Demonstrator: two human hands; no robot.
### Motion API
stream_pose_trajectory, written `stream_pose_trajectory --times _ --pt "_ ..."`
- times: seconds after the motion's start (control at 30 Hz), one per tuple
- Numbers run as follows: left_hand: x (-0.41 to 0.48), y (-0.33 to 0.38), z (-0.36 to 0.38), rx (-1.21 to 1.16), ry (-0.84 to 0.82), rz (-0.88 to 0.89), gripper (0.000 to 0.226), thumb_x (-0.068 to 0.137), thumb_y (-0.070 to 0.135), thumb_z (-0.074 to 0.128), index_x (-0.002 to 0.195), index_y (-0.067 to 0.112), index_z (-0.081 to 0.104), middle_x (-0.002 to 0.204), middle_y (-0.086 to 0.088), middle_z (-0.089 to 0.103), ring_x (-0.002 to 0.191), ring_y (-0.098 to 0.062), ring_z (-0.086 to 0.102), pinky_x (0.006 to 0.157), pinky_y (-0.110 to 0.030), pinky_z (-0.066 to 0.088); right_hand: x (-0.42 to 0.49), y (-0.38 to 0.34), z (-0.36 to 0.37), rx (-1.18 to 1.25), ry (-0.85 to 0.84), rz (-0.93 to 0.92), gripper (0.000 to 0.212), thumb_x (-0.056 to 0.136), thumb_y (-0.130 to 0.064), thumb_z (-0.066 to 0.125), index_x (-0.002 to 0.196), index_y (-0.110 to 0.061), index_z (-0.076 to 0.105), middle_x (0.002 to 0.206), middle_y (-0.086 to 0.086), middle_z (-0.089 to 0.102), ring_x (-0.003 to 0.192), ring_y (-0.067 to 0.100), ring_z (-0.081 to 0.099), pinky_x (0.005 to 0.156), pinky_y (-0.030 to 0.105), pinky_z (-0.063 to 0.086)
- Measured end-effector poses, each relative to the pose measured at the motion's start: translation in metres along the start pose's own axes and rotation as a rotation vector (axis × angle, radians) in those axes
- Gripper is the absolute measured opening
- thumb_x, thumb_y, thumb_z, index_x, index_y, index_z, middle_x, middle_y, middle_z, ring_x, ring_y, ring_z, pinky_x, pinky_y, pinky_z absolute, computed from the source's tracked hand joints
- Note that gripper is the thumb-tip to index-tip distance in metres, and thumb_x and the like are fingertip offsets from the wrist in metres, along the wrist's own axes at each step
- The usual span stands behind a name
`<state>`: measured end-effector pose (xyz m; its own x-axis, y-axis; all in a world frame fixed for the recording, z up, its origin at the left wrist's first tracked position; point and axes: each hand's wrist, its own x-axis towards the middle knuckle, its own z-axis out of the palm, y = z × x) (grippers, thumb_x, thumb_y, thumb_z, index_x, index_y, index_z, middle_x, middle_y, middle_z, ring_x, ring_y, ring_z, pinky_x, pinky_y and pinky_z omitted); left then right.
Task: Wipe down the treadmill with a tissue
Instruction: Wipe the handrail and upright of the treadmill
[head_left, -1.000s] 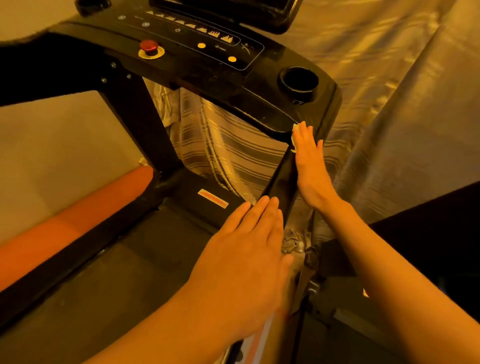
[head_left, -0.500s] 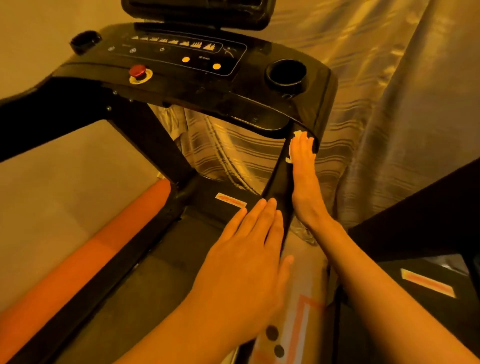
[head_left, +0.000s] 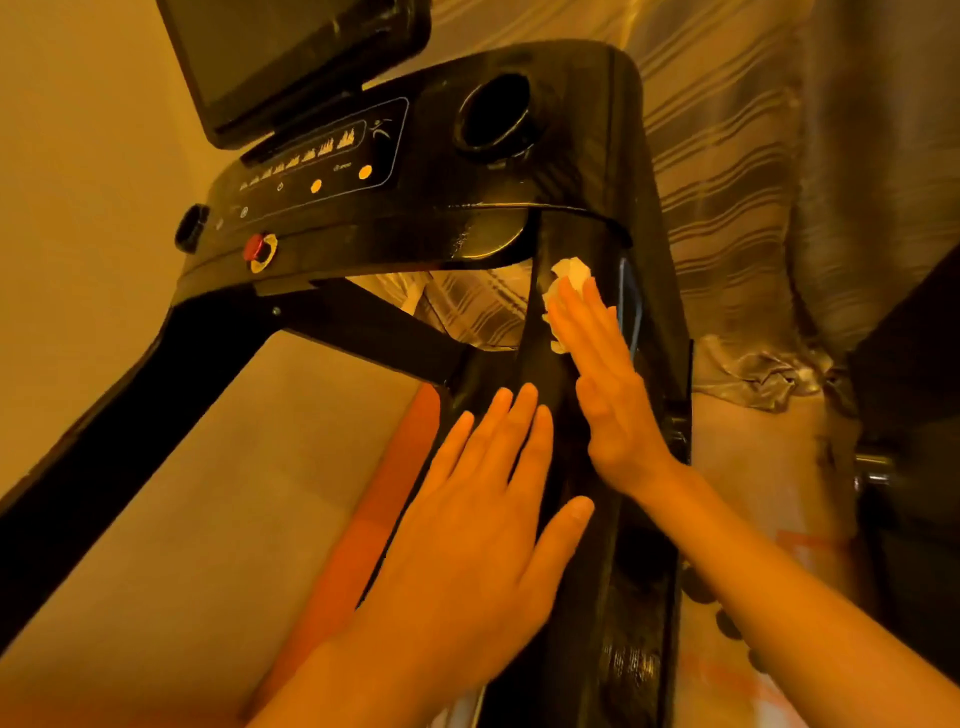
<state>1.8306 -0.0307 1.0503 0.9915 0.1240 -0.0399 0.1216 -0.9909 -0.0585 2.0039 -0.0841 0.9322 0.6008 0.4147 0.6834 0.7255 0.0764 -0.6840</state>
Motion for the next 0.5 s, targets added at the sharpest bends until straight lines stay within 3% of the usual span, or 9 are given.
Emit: stream_pose_trajectory --times 0.1,0.23,0.3,0.37,0.5 --pt "0.014 0.002 -0.003 -0.005 -0.033 -0.015 0.071 0.093 0.074 -0.008 0.152 0.041 -0.026 0.161 0.023 -0.037 0.138 0.009 -0.044 0.11 -0.016 -0.031 0.008 0.01 -0.008 -0.121 -0.058 -0.012 0.079 0.108 -0.059 0.01 0.163 -0.003 0.021 0.173 0.007 0.009 0.161 0.023 0.001 0.129 0.045 -0.005" --pt "0.02 0.01 -0.004 -0.061 -0.096 -0.072 0.071 0.091 0.069 0.001 0.149 0.045 -0.031 0.148 0.032 -0.049 0.132 0.012 -0.049 0.109 -0.015 -0.03 0.061 0.023 -0.028 -0.248 -0.146 0.091 0.079 0.104 -0.059 0.005 0.165 -0.009 0.01 0.174 0.006 -0.001 0.159 0.014 -0.011 0.129 0.042 -0.009" --pt "0.022 0.013 -0.005 -0.072 -0.102 -0.085 0.07 0.089 0.069 0.001 0.146 0.046 -0.033 0.145 0.034 -0.05 0.131 0.012 -0.05 0.107 -0.014 -0.032 0.07 0.023 -0.033 -0.235 -0.17 0.117 0.087 0.1 -0.068 -0.002 0.165 -0.012 0.01 0.174 0.004 0.0 0.159 0.012 -0.011 0.129 0.041 -0.012" --pt "0.022 0.011 -0.005 -0.082 -0.113 -0.077 0.068 0.091 0.07 -0.001 0.145 0.047 -0.033 0.146 0.034 -0.05 0.133 0.012 -0.049 0.106 -0.012 -0.033 0.042 0.013 -0.029 -0.14 -0.158 0.113 0.081 0.103 -0.066 0.003 0.165 -0.015 0.011 0.174 0.0 0.001 0.16 0.012 -0.008 0.128 0.04 -0.012" --pt "0.023 -0.001 0.009 -0.035 -0.014 -0.013 0.073 0.098 0.074 0.001 0.16 0.038 -0.008 0.168 0.021 -0.02 0.149 0.006 -0.028 0.117 -0.015 -0.023 -0.035 -0.01 -0.012 0.044 -0.11 0.125 0.073 0.107 -0.061 0.013 0.166 -0.018 0.012 0.175 -0.007 0.002 0.161 0.017 -0.003 0.129 0.044 -0.01"
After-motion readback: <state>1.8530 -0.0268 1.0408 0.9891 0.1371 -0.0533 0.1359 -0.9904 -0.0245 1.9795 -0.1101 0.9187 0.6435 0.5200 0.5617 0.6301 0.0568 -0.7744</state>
